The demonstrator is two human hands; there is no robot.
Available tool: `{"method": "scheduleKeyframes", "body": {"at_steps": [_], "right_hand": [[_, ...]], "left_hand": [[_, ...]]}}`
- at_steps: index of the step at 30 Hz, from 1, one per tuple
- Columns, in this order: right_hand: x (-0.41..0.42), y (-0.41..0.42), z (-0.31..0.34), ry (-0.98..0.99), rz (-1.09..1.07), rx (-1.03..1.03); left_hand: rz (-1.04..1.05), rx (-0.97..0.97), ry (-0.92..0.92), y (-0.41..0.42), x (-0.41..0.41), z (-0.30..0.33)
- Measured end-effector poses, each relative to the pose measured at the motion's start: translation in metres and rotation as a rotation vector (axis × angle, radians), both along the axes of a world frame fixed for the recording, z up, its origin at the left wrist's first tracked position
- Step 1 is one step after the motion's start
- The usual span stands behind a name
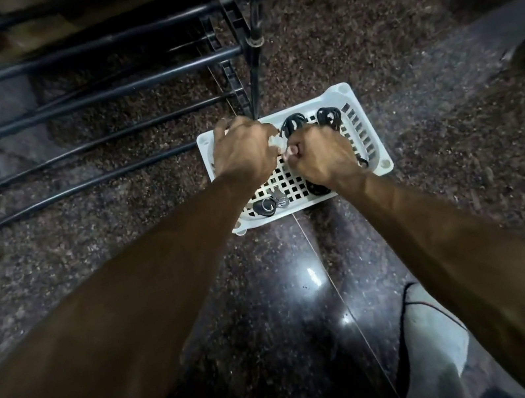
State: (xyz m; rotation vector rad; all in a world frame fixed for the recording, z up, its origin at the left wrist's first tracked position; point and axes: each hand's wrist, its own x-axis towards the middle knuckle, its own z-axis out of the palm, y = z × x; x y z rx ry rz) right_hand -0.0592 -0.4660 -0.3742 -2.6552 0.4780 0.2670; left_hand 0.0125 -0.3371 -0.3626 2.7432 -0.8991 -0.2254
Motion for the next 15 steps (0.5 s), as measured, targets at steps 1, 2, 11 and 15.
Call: {"method": "scheduleKeyframes", "body": {"at_steps": [1,2,11,15], "right_hand": [[0.000,-0.002,0.001,-0.010,0.004,0.002],[0.000,-0.003,0.002,-0.020,0.015,0.003],[-0.009,0.000,0.001,0.049,0.060,0.151],[-0.019,-0.002,0.009,-0.018,0.109,0.098]], "left_hand": [[0.003,0.025,0.002,-0.001,0.001,-0.001],[-0.008,0.055,-0.008,-0.002,0.002,0.000],[-0.125,0.288,0.038,-0.006,0.002,-0.005],[-0.076,0.129,0.095,0.006,-0.005,0.006]]}}
